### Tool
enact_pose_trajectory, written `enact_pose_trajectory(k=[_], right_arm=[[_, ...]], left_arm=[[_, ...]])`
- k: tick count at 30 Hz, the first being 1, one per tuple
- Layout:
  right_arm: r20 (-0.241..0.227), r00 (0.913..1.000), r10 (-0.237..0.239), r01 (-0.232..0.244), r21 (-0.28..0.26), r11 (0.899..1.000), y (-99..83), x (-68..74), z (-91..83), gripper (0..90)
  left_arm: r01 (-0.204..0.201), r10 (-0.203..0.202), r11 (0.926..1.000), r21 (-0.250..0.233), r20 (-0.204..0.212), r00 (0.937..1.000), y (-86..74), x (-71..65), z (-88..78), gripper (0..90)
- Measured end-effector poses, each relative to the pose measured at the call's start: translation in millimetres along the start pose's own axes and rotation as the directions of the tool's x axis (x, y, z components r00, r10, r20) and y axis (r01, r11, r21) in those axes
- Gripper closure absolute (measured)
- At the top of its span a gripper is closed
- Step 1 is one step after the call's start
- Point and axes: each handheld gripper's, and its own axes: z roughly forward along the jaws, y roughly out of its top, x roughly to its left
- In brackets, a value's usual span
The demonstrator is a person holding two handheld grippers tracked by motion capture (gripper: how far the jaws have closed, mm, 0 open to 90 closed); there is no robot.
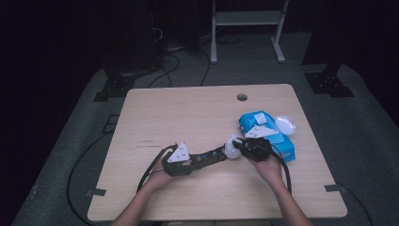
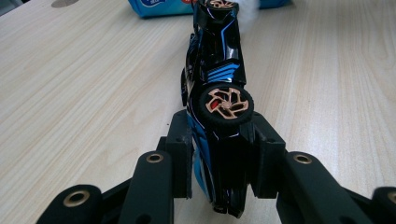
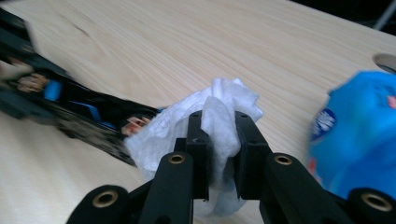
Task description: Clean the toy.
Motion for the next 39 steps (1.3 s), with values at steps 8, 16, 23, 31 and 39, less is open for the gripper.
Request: enact_pose_trajectory(k=[8,16,23,31,39], right_arm=[[-0.026,0.9978,-0.061,0.062,0.026,0.998,9.4,16.6,14.6,78.0],[0.006,0.9979,-0.064,0.064,0.032,0.997,11.0,15.8,7.2,78.3],[-0.063,0.9945,-0.084,0.085,0.016,0.996,16.6,40.3,22.5,78.3],[-0.155,0.9816,-0.111,0.11,-0.016,0.994,24.1,74.8,39.9,78.3],[-0.214,0.9689,-0.124,0.122,-0.021,0.992,26.3,84.6,45.3,78.1]], left_arm=[[-0.004,0.004,1.0,0.004,-0.003,1.0,-0.1,-0.5,-1.4,66.2],[-0.001,0.001,1.0,-0.001,-0.003,1.0,-0.2,-0.2,-0.5,66.3],[-0.005,0.005,1.0,0.005,-0.006,1.0,0.5,-0.8,-0.5,66.3],[0.005,-0.005,1.0,0.001,-0.008,0.9999,-0.4,-0.2,-0.9,66.2],[0.0,0.0,1.0,0.007,-0.009,1.0,0.5,-1.1,-0.6,66.3]])
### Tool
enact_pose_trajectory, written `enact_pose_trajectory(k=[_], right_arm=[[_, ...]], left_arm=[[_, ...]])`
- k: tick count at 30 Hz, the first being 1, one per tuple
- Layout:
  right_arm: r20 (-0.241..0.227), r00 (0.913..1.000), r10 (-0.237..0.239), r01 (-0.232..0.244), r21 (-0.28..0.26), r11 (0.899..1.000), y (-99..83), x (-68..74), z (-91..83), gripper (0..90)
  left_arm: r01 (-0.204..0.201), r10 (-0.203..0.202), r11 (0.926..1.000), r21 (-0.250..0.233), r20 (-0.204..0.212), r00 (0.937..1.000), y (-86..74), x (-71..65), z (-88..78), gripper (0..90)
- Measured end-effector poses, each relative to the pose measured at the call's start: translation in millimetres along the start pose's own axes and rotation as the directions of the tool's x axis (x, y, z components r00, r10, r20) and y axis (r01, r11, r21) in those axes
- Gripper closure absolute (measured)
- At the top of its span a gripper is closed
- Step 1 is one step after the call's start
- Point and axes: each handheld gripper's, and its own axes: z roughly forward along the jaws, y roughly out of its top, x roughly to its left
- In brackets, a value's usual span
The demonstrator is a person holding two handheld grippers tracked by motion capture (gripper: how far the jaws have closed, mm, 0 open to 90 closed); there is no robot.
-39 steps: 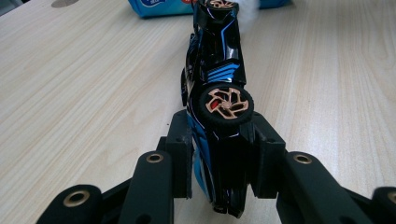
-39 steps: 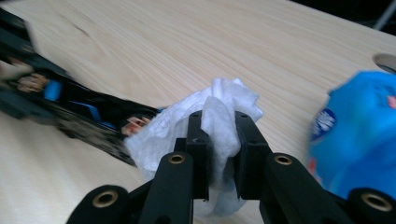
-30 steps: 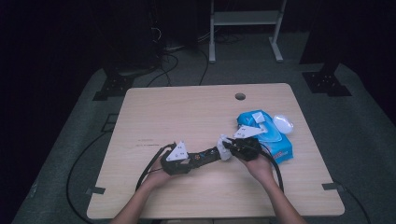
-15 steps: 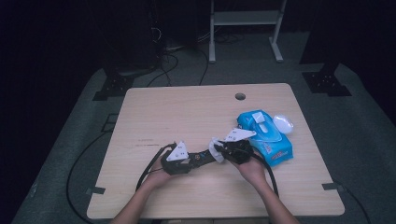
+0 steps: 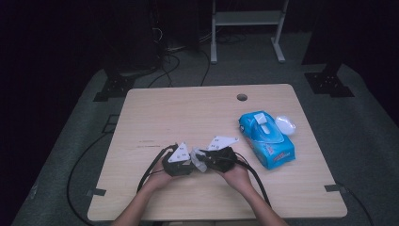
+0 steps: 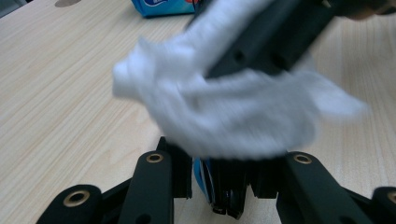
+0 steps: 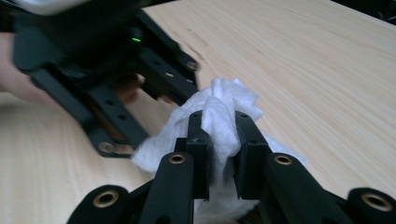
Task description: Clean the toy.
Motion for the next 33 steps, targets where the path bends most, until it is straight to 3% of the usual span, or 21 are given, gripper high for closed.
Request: enact_pose_trajectory(k=[5,9,10,17,20,23,28,33], right_arm=[[0.089,0.996,0.003,-0.004,0.017,1.0,-8.7,-18.2,-15.4,78.2],[0.136,0.9899,0.039,-0.041,0.014,0.999,-15.4,-33.3,-28.6,78.2],[0.14,0.9887,0.054,-0.056,0.01,0.998,-16.3,-35.1,-30.4,78.2],[0.136,0.9897,0.045,-0.046,0.006,0.999,-17.5,-32.0,-30.5,78.2],[0.177,0.9826,0.057,-0.058,0.003,0.998,-22.5,-39.6,-38.4,78.2],[0.179,0.9799,0.087,-0.088,-0.007,0.996,-27.9,-45.6,-44.1,78.2],[0.181,0.9818,0.057,-0.059,0.005,0.998,-23.2,-37.2,-38.7,78.2],[0.141,0.99,0.011,-0.012,0.012,1.0,-17.7,-26.0,-30.9,78.1]], left_arm=[[-0.003,0.003,1.0,-0.003,0.001,1.0,-0.4,0.5,0.0,66.4],[0.0,0.0,1.0,-0.002,0.001,1.0,-0.5,0.8,0.1,66.3],[-0.002,0.002,1.0,-0.003,0.001,1.0,-0.4,0.6,0.3,66.3],[-0.002,0.002,1.0,-0.003,0.0,1.0,-0.4,0.3,0.0,66.4],[-0.005,0.005,1.0,-0.002,0.001,1.0,-1.0,1.0,-0.9,66.4],[-0.005,0.005,1.0,-0.002,-0.001,1.0,-0.6,0.6,-0.1,66.4],[-0.003,0.003,1.0,0.0,-0.001,1.0,-0.7,0.7,-0.5,66.4],[0.006,-0.006,1.0,-0.006,0.0,1.0,-1.2,1.0,0.0,66.4]])
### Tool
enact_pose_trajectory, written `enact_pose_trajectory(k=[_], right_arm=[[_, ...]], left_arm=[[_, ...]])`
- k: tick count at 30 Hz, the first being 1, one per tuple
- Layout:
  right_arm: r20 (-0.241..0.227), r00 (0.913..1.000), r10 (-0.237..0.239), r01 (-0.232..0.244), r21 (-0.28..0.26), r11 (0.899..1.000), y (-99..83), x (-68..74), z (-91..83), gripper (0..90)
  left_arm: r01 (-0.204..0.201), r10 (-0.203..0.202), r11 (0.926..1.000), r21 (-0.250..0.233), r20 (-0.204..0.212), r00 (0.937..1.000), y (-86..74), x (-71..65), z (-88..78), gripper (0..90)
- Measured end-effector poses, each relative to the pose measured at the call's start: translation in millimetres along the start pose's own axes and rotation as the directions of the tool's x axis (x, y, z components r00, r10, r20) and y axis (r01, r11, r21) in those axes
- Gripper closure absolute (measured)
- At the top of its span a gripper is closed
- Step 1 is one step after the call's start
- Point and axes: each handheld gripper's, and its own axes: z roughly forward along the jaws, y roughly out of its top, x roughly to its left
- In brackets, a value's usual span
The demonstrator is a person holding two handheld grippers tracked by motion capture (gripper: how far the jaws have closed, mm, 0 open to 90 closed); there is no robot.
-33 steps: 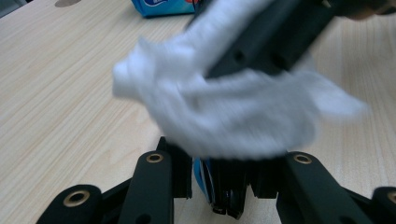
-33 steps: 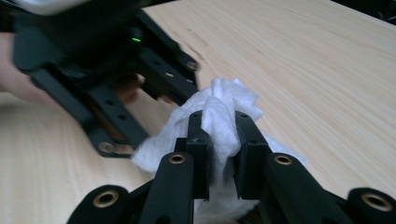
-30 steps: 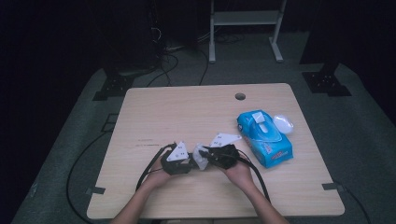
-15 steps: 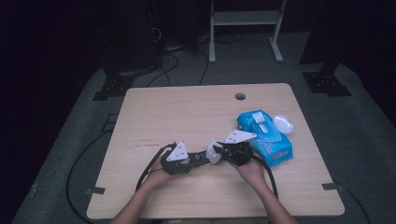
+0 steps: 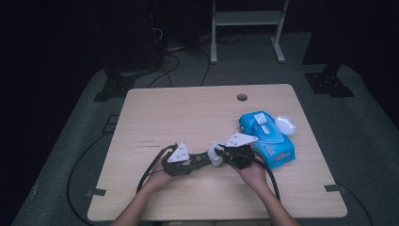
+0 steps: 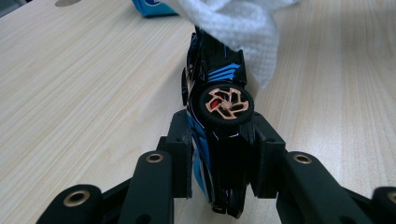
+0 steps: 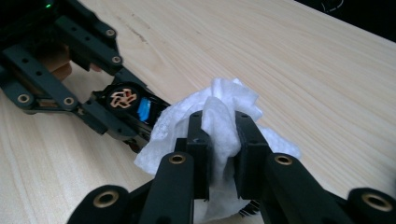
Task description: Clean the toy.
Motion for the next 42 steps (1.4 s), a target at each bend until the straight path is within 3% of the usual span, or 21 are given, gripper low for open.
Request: enact_pose_trajectory(k=[14,16,18,24,28,37,42], right_arm=[[0.007,0.9997,0.023,-0.023,-0.007,1.0,-3.3,-6.5,-0.9,78.2],[0.007,0.9997,0.024,-0.024,-0.008,1.0,-3.5,-6.6,-1.0,78.2],[0.007,0.9997,0.025,-0.025,-0.008,1.0,-3.6,-6.7,-0.8,78.2],[0.03,0.9995,0.009,-0.01,0.005,1.0,-1.1,-2.8,-0.3,78.3],[-0.031,0.9994,-0.014,0.014,0.009,1.0,5.1,7.0,5.5,78.1],[-0.039,0.9991,-0.015,0.016,0.008,1.0,3.5,5.6,6.1,78.2],[-0.039,0.9992,-0.008,0.008,0.002,1.0,2.0,6.3,5.4,78.2]], left_arm=[[0.012,-0.012,0.9999,-0.005,0.013,0.9998,-1.3,1.8,0.7,65.6],[0.021,-0.021,0.9997,0.013,0.016,0.9997,-2.5,1.7,3.2,64.4],[0.005,-0.006,0.9982,0.06,0.014,0.9999,-4.7,0.8,6.8,63.2],[0.001,-0.002,0.9976,0.069,0.014,0.9999,-5.6,1.5,8.3,64.8],[-0.014,0.013,0.9978,0.065,0.015,0.9998,-5.8,1.1,8.2,66.9],[-0.008,0.007,0.998,0.063,0.022,0.9997,-4.7,0.8,10.9,66.1],[0.022,-0.023,0.9968,0.076,0.015,0.9996,-3.8,2.0,17.1,58.2]])
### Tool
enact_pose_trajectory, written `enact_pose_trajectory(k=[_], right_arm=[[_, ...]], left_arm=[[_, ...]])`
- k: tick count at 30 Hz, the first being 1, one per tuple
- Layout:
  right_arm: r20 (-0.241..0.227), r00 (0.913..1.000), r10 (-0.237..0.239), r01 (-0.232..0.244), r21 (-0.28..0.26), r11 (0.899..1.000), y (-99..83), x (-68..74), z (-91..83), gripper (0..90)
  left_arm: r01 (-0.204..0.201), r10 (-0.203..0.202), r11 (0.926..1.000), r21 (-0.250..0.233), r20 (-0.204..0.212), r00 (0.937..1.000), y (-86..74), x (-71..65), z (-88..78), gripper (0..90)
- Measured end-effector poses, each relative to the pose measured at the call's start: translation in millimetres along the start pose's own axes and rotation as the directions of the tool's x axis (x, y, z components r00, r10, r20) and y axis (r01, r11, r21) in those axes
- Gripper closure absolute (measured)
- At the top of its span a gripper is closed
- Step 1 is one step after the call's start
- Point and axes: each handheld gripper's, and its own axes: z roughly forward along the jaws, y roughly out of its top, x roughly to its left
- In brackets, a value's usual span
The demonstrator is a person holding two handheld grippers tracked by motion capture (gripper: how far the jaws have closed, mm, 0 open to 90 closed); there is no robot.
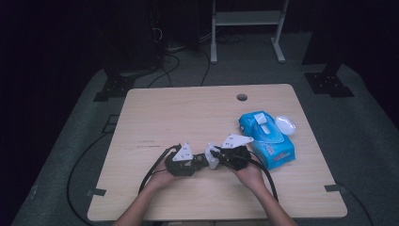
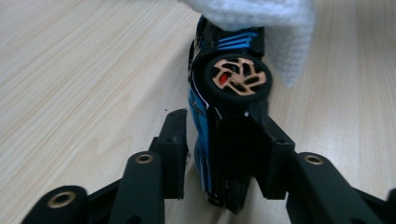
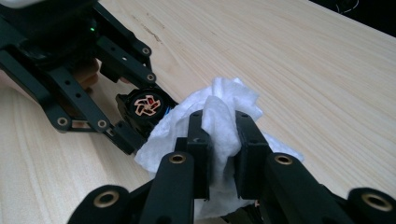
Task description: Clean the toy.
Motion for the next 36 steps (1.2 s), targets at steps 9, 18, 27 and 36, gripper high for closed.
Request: enact_pose_trajectory(k=[9,18,27,36], right_arm=[[0.002,1.0,0.0,0.0,-0.009,1.0,-1.4,1.2,-1.0,78.2],[0.002,1.0,0.007,-0.007,-0.01,1.0,-1.6,1.8,-1.0,78.2],[0.009,0.9997,0.024,-0.024,-0.011,1.0,-3.5,-2.0,-4.3,78.3],[0.015,0.9997,0.016,-0.016,0.003,1.0,-1.9,-3.1,-4.3,78.3]], left_arm=[[-0.013,0.013,0.9995,0.028,0.013,0.9998,2.1,-1.4,5.7,63.0],[-0.045,0.045,0.9986,0.026,0.007,0.999,3.2,-4.7,4.6,65.6],[-0.028,0.028,0.9964,-0.08,0.0,0.9996,8.5,-2.0,-9.6,67.7],[-0.031,0.03,0.9965,-0.077,-0.008,0.9995,7.4,-3.1,-6.6,66.2]])
